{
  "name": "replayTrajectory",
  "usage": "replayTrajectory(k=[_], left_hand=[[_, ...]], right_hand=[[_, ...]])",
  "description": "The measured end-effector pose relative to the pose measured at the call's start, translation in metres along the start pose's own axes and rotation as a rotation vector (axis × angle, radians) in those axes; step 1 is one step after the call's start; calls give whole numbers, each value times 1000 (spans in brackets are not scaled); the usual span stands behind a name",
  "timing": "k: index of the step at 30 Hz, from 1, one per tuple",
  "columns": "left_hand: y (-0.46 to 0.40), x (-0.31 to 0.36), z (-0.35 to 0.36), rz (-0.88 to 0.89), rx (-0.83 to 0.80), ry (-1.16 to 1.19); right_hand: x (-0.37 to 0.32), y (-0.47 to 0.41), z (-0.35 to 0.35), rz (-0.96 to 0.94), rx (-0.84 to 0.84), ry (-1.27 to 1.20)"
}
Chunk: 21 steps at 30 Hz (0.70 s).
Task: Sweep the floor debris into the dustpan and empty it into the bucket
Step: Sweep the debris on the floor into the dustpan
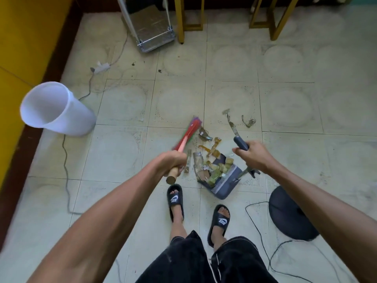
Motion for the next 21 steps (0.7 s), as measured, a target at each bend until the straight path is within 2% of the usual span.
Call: replayTrajectory(k=[5,9,13,18,21], left_hand=[[21,-7,59,-64,-152,141],[45,18,64,-31,-230,154],[55,41,44,5,-138,-59],[61,80,15,37,-62,-204],[58,116,-8,123,-5,-428]], right_hand=[[12,2,11,103,213,-213],[16,7,21,191,378,-325],[23,16,15,308,547,-411],[36,23,7,386,610,-509],[38,19,-2,432,654,-555]])
Point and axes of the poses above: each hand's wrist, its own y-axis away from the middle knuckle, its own z-axis out of the palm, x = y × z, the point moved 6 cm from there along -y, towards the middle knuckle, and after that the axes turned 2 degrees about y, right-handed, at the moved point
